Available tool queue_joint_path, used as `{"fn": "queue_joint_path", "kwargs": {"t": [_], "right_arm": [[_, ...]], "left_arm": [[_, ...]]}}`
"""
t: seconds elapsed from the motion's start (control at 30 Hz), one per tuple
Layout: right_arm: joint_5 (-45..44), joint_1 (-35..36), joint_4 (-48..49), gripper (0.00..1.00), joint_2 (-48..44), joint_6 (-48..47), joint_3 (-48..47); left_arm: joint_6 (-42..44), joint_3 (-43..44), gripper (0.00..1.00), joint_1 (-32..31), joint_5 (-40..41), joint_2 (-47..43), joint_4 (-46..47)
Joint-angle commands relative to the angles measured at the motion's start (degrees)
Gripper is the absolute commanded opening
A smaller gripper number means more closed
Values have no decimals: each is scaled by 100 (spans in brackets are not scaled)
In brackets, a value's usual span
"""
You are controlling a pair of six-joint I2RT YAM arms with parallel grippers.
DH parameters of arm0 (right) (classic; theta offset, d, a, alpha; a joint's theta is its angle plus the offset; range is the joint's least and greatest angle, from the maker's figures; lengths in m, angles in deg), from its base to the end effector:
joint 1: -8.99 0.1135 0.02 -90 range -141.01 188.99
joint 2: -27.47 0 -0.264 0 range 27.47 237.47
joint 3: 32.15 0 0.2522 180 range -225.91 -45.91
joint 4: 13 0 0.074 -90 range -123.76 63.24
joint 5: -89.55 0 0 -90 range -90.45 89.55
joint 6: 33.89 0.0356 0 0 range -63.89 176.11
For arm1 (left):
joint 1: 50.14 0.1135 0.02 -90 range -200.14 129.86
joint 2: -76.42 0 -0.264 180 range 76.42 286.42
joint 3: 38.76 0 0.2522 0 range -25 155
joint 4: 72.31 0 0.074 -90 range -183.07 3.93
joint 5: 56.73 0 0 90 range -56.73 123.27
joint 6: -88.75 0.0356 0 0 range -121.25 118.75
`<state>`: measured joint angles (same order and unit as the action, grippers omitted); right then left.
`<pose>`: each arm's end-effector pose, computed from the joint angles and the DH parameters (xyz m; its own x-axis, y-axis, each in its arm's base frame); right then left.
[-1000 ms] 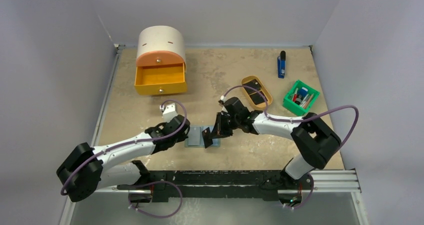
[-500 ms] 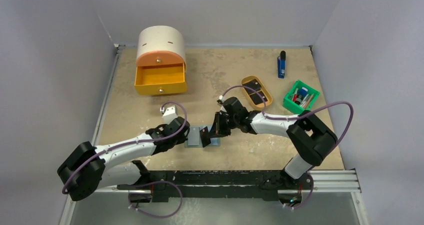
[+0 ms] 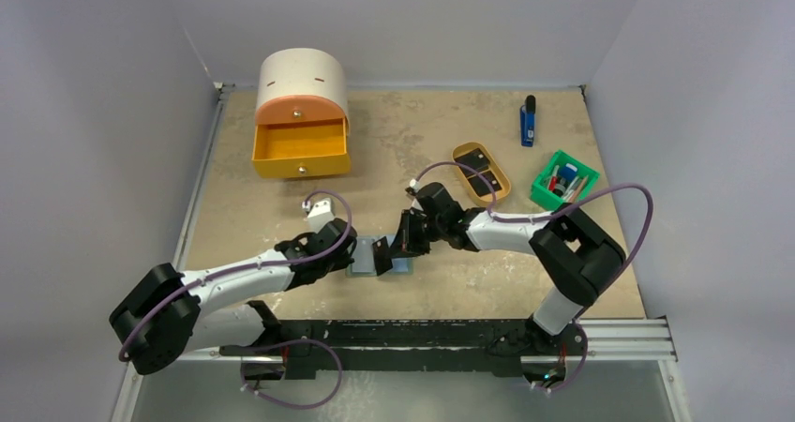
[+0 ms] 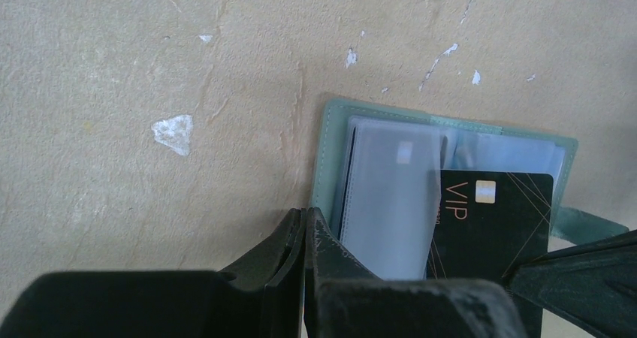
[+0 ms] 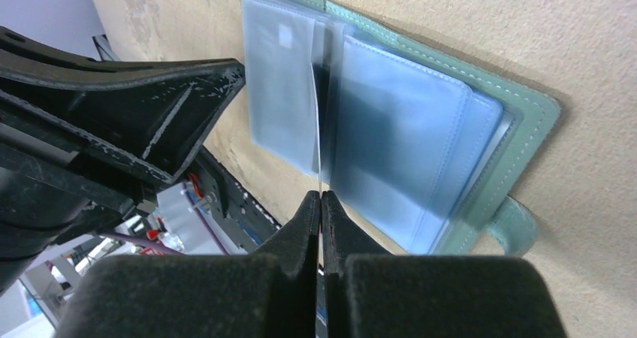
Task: Put the credit cards into the card holder
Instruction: Insert the credit card into the card holder.
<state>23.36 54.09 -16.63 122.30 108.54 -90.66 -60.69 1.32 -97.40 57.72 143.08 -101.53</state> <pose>0.2207 0.2419 0.1588 -0.9632 0.0608 -0.2620 -0.1691 0.6206 0.7657 0.1471 -0.1374 0.1550 -0.7251 -0.3703 -0.5806 -0.2237 0.9241 -0.3100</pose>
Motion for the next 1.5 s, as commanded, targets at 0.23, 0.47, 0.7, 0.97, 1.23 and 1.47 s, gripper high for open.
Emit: {"fn": "queue_joint_path", "kwargs": {"t": [0.23, 0.47, 0.7, 0.97, 1.23, 1.47], "right_arm": [[226, 16, 846, 0, 168, 612, 183], [153, 16, 1261, 0, 367, 916, 220], [21, 16, 1354, 0, 376, 1177, 406], [-187, 16, 1440, 0, 392, 1441, 566], [-441, 17, 1400, 0, 238, 1671, 767], [-592, 16, 1313, 0, 154, 1735, 795]], "left_arm": [[-85, -134, 0, 40, -95, 4, 295], [-90, -158, 0, 34, -141, -12, 333], [-111, -197, 0, 38, -181, -19, 373], [-112, -221, 0, 38, -212, -42, 403], [-129, -268, 0, 42, -262, -47, 454], [-138, -282, 0, 37, -298, -50, 494]]}}
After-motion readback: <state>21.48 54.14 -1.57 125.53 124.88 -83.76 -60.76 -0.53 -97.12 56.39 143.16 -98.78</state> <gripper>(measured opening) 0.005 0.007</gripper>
